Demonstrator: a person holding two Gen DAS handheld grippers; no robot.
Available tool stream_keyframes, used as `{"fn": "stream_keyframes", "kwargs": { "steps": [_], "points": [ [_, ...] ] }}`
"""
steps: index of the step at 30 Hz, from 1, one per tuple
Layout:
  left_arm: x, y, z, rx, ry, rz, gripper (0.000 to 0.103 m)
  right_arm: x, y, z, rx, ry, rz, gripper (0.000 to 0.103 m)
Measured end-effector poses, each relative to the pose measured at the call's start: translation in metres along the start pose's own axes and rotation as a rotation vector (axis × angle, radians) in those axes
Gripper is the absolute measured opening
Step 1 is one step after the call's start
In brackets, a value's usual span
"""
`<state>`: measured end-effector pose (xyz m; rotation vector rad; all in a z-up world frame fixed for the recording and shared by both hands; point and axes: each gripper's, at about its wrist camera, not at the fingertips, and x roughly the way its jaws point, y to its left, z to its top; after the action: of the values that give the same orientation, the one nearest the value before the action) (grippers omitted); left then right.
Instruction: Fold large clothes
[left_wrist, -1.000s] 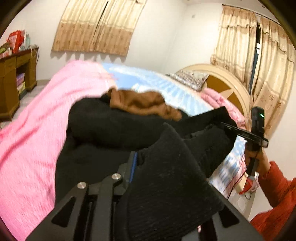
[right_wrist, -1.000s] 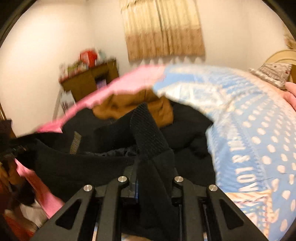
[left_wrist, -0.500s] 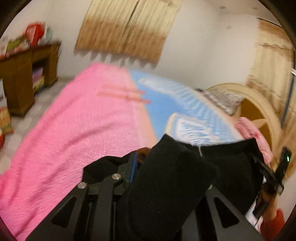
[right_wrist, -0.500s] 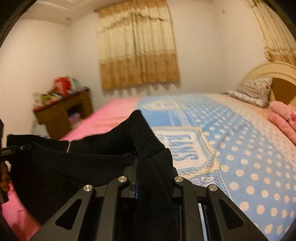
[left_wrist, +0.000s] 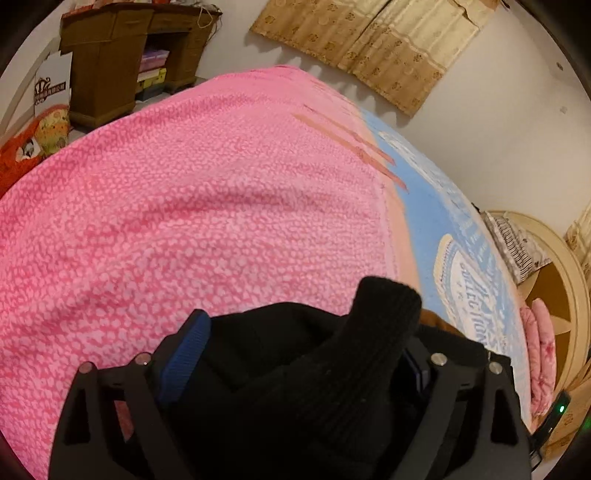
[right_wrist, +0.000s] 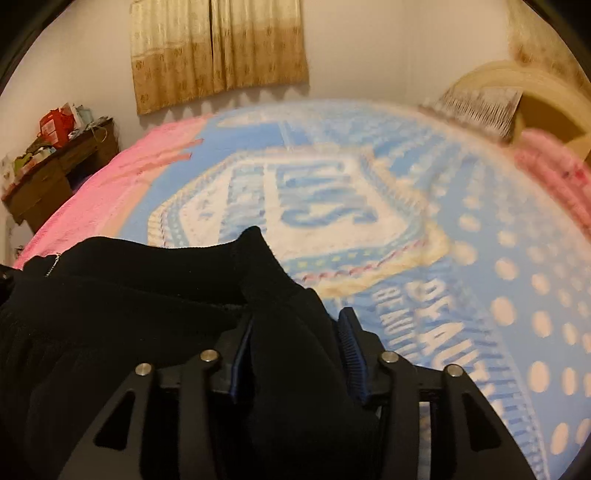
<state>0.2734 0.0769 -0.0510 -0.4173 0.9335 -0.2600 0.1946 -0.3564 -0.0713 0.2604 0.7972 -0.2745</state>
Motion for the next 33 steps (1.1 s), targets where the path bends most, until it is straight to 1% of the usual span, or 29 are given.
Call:
{"fn": "stream_keyframes", "kwargs": {
  "steps": [1, 3, 4, 5, 6, 7, 8, 9, 10, 11, 12, 13, 14, 15, 16, 17, 19, 21, 23, 24, 25, 27, 28, 29, 30, 31, 32, 33],
  "points": [
    [0.000, 0.000, 0.001, -0.007, 0.004, -0.004, 0.092, 0.004, -0.008, 0.003, 0.042, 0.018, 0.032, 0.055],
    [-0.001, -0.001, 0.002, -0.021, 0.011, -0.020, 0.092, 0.005, -0.018, 0.003, 0.102, 0.049, 0.103, 0.059],
    [-0.002, -0.002, 0.004, -0.023, 0.019, -0.029, 0.092, 0.003, -0.025, 0.005, 0.136, 0.057, 0.149, 0.059],
    [-0.010, 0.000, 0.006, -0.018, 0.029, -0.028, 0.092, -0.006, -0.035, 0.004, 0.188, 0.047, 0.207, 0.059],
    [-0.020, 0.004, 0.008, -0.014, 0.029, -0.006, 0.092, -0.020, -0.043, 0.002, 0.236, 0.009, 0.242, 0.059],
    [-0.031, 0.008, 0.013, -0.011, 0.017, 0.033, 0.092, -0.043, -0.054, -0.003, 0.292, -0.074, 0.267, 0.059],
    [-0.049, 0.016, 0.018, -0.003, -0.017, 0.072, 0.097, -0.074, -0.064, -0.010, 0.330, -0.182, 0.268, 0.059],
    [-0.062, 0.023, 0.018, 0.004, -0.043, 0.080, 0.103, -0.094, -0.068, -0.015, 0.329, -0.241, 0.249, 0.059],
    [-0.078, 0.029, 0.019, 0.016, -0.071, 0.087, 0.103, -0.114, -0.069, -0.021, 0.301, -0.281, 0.215, 0.059],
    [-0.092, 0.031, 0.019, 0.034, -0.092, 0.098, 0.103, -0.137, -0.066, -0.028, 0.244, -0.307, 0.172, 0.059],
    [-0.100, 0.031, 0.017, 0.052, -0.105, 0.115, 0.103, -0.149, -0.061, -0.034, 0.192, -0.313, 0.159, 0.059],
    [-0.111, 0.027, 0.014, 0.085, -0.127, 0.142, 0.103, -0.156, -0.056, -0.039, 0.156, -0.311, 0.158, 0.059],
    [-0.118, 0.021, 0.011, 0.125, -0.147, 0.163, 0.103, -0.164, -0.044, -0.046, 0.092, -0.303, 0.157, 0.057],
    [-0.121, 0.016, 0.011, 0.157, -0.166, 0.175, 0.103, -0.168, -0.030, -0.054, 0.027, -0.282, 0.148, 0.042],
    [-0.126, 0.008, 0.007, 0.189, -0.188, 0.188, 0.103, -0.169, -0.017, -0.060, -0.024, -0.266, 0.145, 0.025],
    [-0.130, 0.001, 0.003, 0.209, -0.202, 0.202, 0.103, -0.169, -0.003, -0.067, -0.065, -0.257, 0.149, 0.023],
    [-0.132, -0.007, -0.001, 0.224, -0.210, 0.207, 0.103, -0.164, 0.016, -0.073, -0.118, -0.244, 0.155, 0.022],
    [-0.135, -0.016, -0.013, 0.255, -0.216, 0.182, 0.103, -0.157, 0.039, -0.078, -0.176, -0.239, 0.162, 0.022],
    [-0.134, -0.024, -0.032, 0.290, -0.199, 0.151, 0.103, -0.146, 0.056, -0.078, -0.211, -0.211, 0.171, 0.022],
    [-0.132, -0.025, -0.039, 0.303, -0.184, 0.142, 0.103, -0.139, 0.057, -0.076, -0.218, -0.197, 0.171, 0.022],
    [-0.125, -0.025, -0.048, 0.317, -0.166, 0.147, 0.103, -0.125, 0.063, -0.075, -0.231, -0.166, 0.155, 0.022],
    [-0.107, -0.019, -0.055, 0.318, -0.138, 0.204, 0.103, -0.100, 0.062, -0.073, -0.246, -0.137, 0.103, 0.022],
    [-0.097, -0.012, -0.056, 0.297, -0.121, 0.248, 0.103, -0.081, 0.055, -0.074, -0.226, -0.110, 0.075, 0.022],
    [-0.079, 0.003, -0.055, 0.240, -0.083, 0.268, 0.103, -0.070, 0.047, -0.073, -0.208, -0.104, 0.062, 0.022],
    [-0.069, 0.015, -0.053, 0.189, -0.048, 0.214, 0.103, -0.061, 0.039, -0.074, -0.193, -0.115, 0.052, 0.019],
    [-0.056, 0.031, -0.049, 0.112, -0.008, 0.129, 0.103, -0.058, 0.032, -0.072, -0.166, -0.113, 0.069, 0.019],
    [-0.050, 0.044, -0.045, 0.042, 0.009, 0.077, 0.103, -0.059, 0.032, -0.070, -0.156, -0.114, 0.070, 0.019],
    [-0.050, 0.047, -0.042, 0.021, -0.005, 0.065, 0.103, -0.058, 0.033, -0.070, -0.159, -0.113, 0.064, 0.019]
  ]
}}
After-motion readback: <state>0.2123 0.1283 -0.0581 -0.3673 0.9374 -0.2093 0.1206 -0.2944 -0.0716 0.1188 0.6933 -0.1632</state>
